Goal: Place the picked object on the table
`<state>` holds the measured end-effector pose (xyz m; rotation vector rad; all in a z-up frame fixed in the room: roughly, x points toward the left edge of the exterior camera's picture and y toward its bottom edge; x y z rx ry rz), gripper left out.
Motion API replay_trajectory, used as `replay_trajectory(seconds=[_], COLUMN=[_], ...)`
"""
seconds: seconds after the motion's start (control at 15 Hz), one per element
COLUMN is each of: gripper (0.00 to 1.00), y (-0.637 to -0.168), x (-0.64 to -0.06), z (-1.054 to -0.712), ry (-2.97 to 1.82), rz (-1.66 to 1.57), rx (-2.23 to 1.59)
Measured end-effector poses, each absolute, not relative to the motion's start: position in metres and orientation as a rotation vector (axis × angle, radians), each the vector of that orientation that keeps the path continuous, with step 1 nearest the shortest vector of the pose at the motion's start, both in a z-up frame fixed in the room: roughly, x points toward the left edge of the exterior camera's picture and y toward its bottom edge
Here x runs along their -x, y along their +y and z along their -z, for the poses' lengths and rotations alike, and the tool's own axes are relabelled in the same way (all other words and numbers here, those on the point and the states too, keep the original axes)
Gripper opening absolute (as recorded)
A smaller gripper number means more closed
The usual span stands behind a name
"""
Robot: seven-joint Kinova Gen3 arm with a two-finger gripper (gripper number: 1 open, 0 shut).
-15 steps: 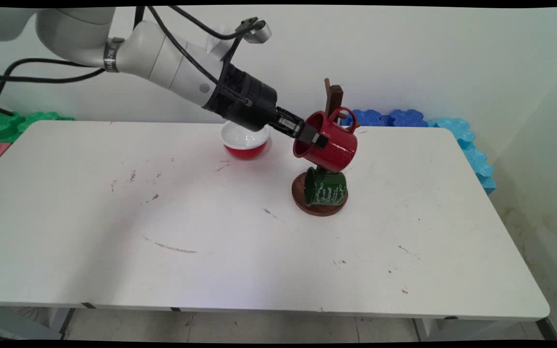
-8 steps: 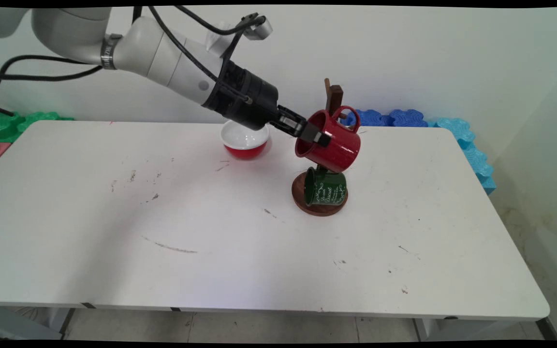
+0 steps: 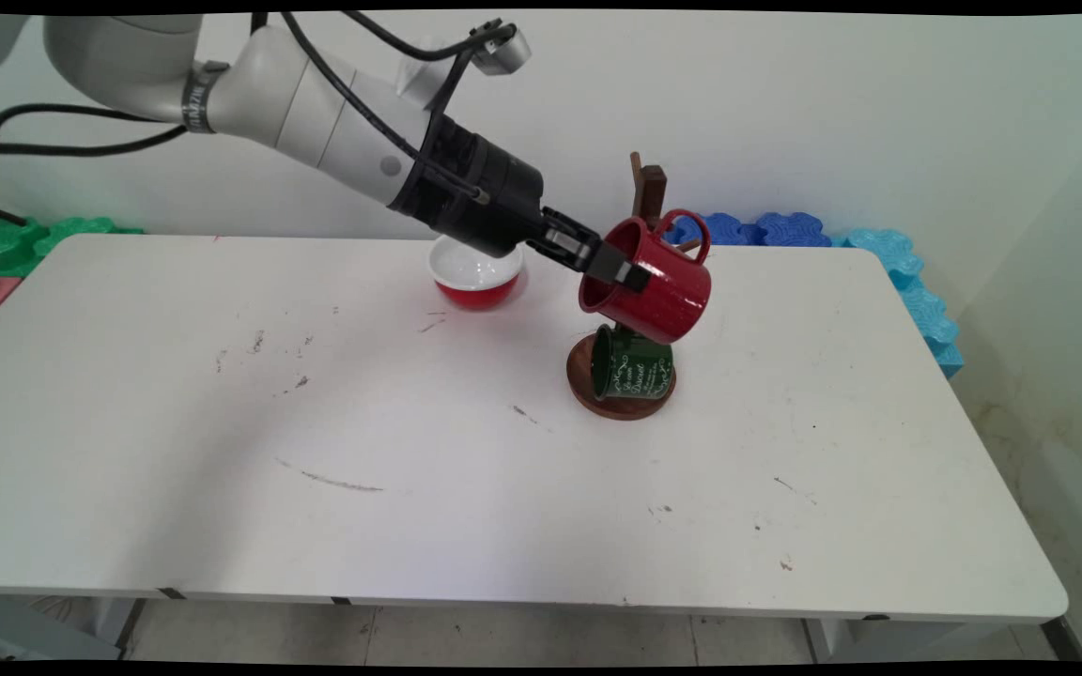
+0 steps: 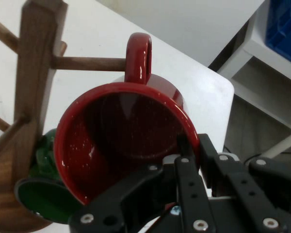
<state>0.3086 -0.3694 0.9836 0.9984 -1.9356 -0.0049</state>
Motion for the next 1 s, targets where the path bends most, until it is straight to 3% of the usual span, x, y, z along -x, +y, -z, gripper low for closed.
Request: replay_trajectory(seconds=[1.0], gripper=[0.0], y=[-0.336], x=[-0.315], z=[-0.996], ry=[-2.032], rz=[-0.005], rx=[-0.938])
